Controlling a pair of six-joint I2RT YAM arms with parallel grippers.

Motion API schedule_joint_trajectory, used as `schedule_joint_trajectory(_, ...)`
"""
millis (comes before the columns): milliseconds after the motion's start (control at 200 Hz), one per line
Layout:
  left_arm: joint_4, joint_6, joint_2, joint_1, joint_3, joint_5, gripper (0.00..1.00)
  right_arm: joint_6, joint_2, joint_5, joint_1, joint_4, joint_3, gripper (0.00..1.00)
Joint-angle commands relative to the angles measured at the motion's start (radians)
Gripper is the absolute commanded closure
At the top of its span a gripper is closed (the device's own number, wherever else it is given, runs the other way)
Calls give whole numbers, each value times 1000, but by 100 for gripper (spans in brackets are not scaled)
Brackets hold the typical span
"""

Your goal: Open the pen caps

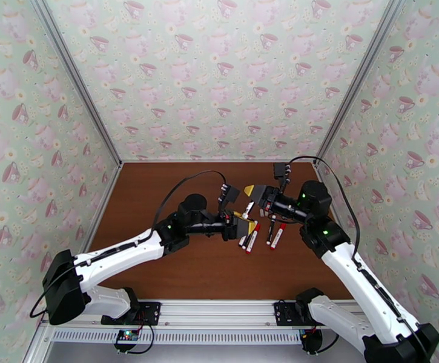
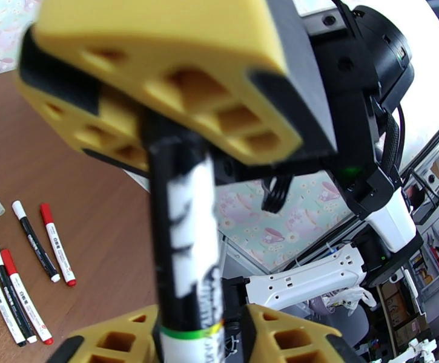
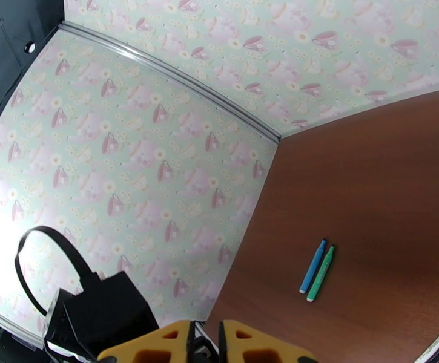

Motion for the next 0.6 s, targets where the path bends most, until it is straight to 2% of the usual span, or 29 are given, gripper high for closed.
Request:
schedule_joint_trajectory(0, 12, -13, -19, 7, 17, 41, 52, -61, 8, -9, 14, -63, 44, 100)
schedule_joint_trajectory(175, 10, -14, -13, 6, 22, 57, 55, -73, 24, -5, 34, -65, 54, 100)
schedule_joint_trajectory(326, 9, -14, -12, 7, 24, 57, 70, -87, 35, 13, 51, -77, 60, 100)
schedule_joint_trajectory(596, -22, -1, -17, 10, 21, 32, 89, -111, 34, 38, 56, -103, 61, 100)
